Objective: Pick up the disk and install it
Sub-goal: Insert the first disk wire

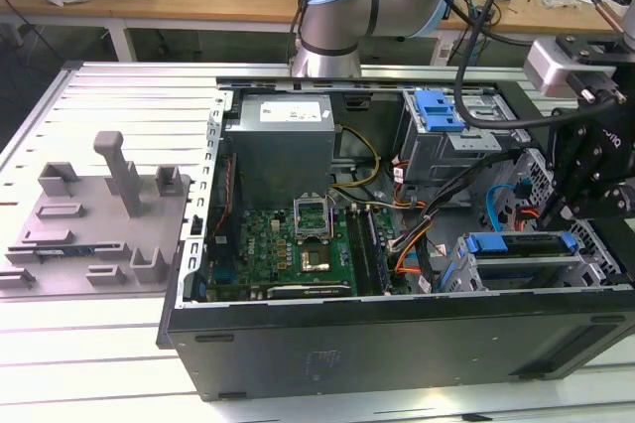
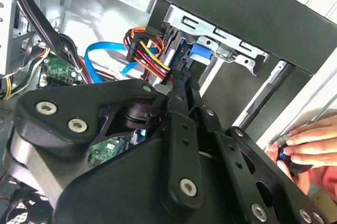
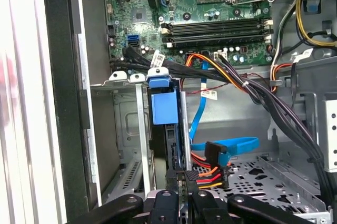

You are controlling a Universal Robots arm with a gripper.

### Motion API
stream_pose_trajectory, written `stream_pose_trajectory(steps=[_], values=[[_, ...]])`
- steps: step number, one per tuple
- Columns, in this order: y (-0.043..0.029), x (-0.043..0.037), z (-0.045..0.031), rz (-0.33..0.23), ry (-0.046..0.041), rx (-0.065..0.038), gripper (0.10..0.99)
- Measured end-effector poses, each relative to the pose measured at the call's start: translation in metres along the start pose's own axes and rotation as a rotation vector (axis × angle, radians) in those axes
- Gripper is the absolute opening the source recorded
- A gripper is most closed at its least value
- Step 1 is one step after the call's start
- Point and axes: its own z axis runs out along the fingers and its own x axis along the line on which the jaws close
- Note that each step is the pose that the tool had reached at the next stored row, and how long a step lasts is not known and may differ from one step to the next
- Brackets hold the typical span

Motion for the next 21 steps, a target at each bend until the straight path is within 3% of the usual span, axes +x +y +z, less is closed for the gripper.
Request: stream_pose_trajectory(steps=[21], values=[[0.0001,0.0006,0.0108,0.000,-0.0001,0.000,0.169]])
